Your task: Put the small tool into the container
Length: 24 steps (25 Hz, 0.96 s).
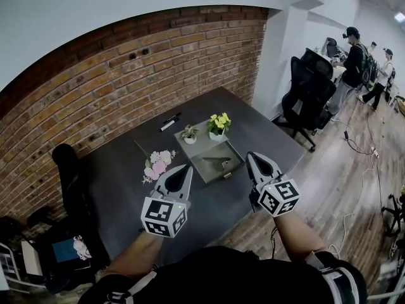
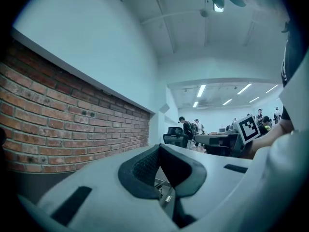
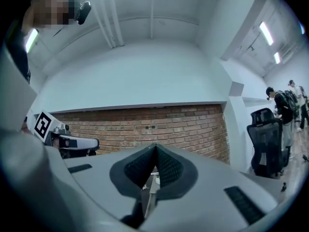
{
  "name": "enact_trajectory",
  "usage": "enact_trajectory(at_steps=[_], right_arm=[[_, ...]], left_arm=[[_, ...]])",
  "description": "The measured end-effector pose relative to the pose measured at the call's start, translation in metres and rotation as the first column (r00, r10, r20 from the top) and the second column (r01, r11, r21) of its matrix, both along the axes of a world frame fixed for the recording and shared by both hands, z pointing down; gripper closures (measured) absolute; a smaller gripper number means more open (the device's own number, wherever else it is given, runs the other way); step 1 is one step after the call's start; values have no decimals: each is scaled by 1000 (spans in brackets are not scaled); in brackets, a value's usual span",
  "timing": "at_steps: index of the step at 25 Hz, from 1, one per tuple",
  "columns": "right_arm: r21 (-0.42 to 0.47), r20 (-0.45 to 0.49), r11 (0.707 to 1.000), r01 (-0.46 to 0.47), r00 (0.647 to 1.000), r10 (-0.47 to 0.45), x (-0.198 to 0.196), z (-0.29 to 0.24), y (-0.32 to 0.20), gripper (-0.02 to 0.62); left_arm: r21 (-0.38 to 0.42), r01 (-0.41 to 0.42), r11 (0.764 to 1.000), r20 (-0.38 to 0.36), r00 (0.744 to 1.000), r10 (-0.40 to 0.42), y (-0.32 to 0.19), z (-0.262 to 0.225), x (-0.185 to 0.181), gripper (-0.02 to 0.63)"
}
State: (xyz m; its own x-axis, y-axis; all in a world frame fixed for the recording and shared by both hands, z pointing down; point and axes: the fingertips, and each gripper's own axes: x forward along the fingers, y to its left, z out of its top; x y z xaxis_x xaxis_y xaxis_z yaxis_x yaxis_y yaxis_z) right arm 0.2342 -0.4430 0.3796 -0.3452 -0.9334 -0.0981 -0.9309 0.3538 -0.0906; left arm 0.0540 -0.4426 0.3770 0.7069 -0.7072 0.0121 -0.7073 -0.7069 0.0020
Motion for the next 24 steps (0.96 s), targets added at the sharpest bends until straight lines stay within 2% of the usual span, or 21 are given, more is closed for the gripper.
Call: enact_trajectory(at_steps=[24], right_arm=[[-21,47,1000,-3,999,4,4,-2,20,600]], left_arm=[[3,-32,999,-34,999,32,4,-7,14,597]])
